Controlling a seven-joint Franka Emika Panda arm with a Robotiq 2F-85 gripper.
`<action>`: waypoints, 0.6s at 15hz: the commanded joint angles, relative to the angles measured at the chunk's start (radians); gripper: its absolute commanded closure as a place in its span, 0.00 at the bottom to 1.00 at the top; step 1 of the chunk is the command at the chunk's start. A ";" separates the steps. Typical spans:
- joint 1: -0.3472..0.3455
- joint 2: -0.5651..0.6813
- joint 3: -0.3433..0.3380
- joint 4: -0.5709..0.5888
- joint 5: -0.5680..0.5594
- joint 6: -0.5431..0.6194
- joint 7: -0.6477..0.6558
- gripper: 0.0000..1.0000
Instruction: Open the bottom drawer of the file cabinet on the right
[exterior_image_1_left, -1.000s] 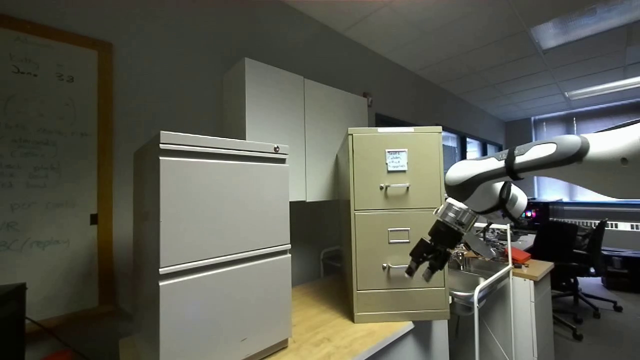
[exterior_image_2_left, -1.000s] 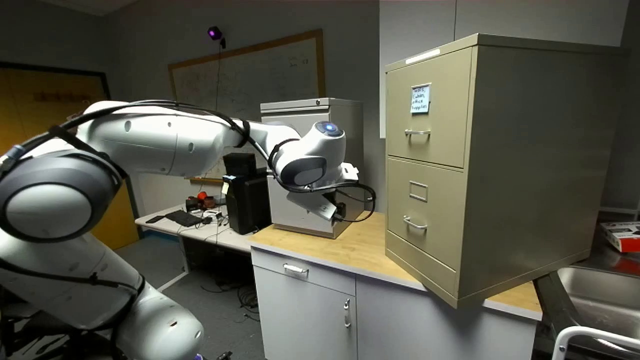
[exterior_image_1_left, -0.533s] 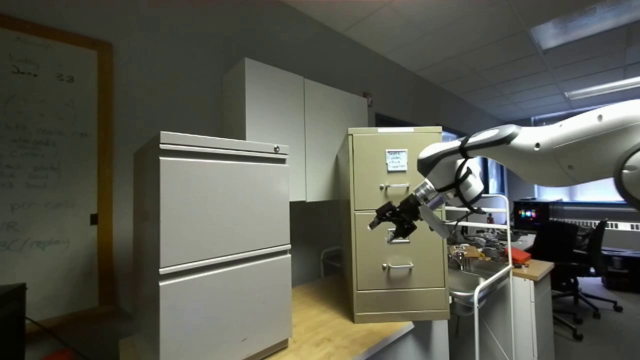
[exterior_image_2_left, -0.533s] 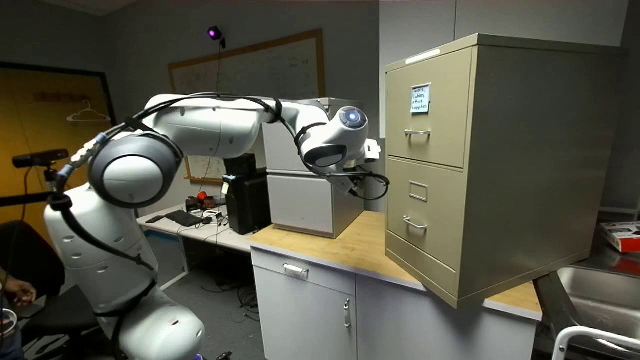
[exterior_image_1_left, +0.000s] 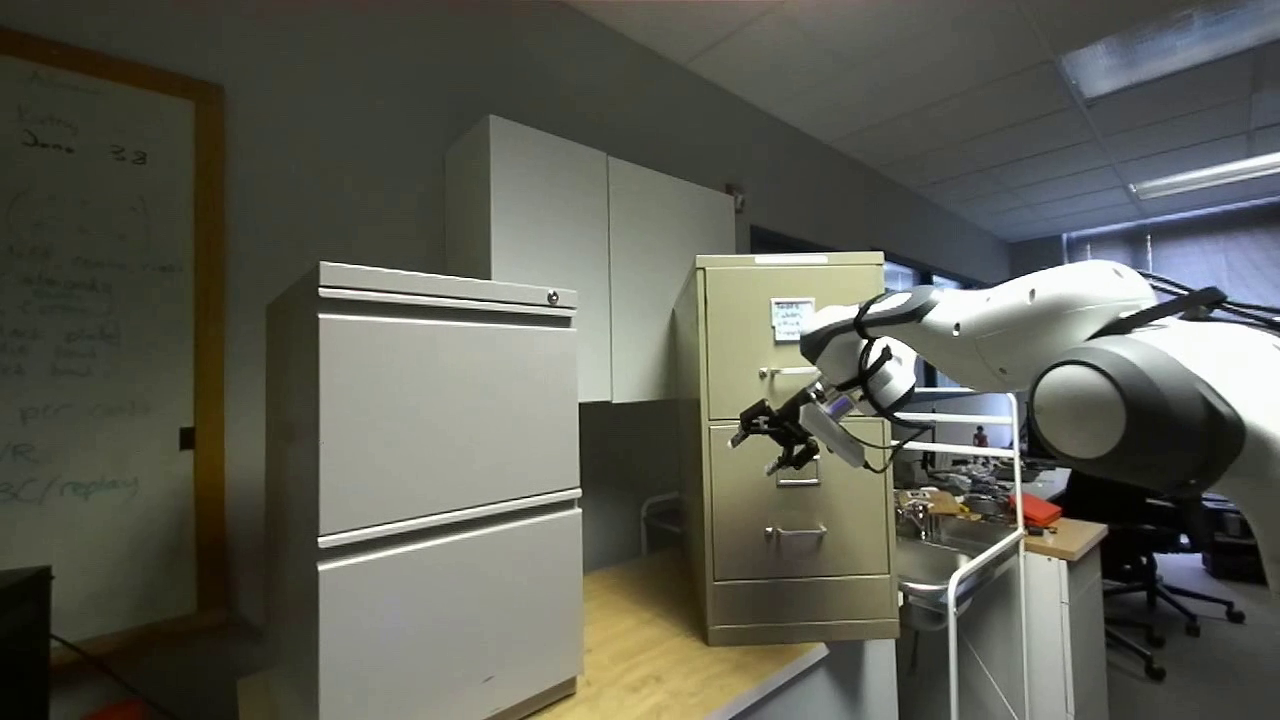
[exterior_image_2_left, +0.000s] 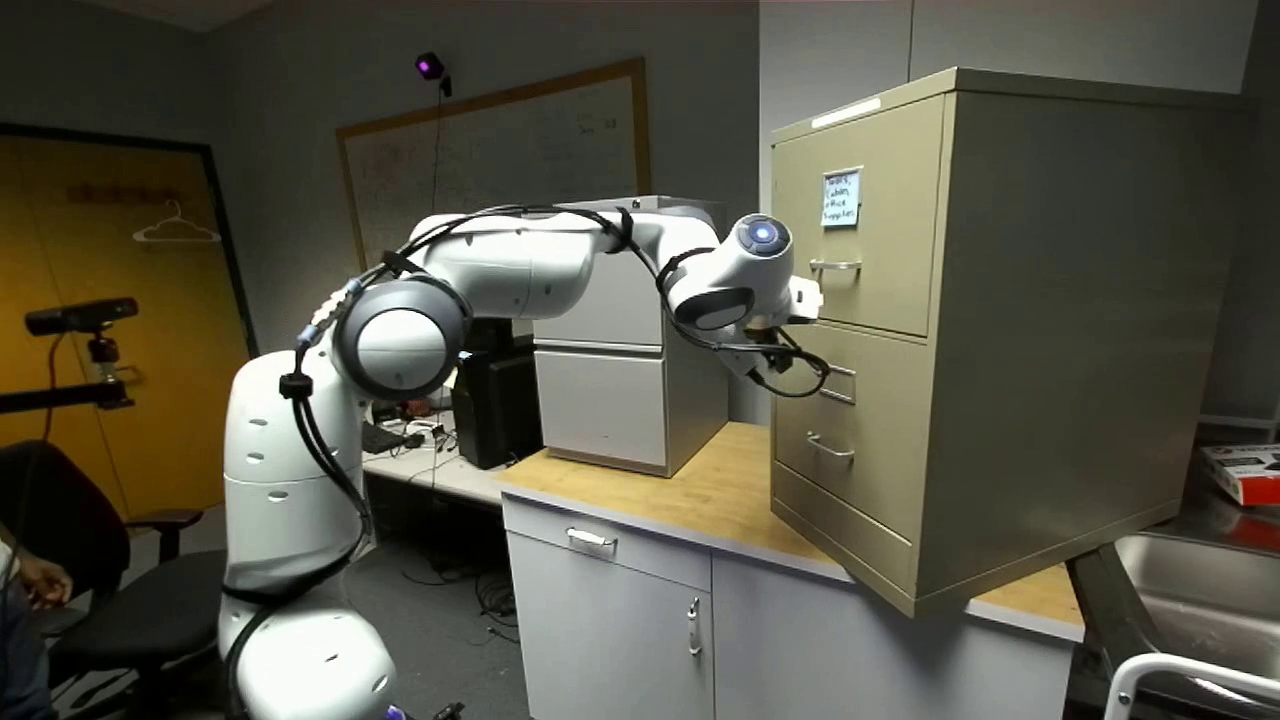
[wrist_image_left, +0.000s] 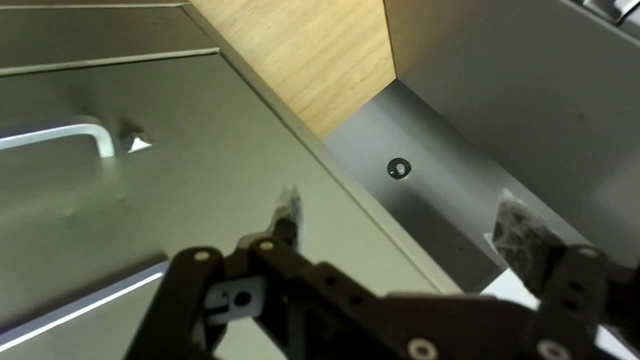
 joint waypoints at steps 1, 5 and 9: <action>-0.099 0.082 0.041 0.091 -0.047 -0.031 0.105 0.00; -0.164 0.120 0.054 0.071 -0.086 -0.032 0.148 0.00; -0.208 0.170 0.060 0.077 -0.134 -0.030 0.189 0.00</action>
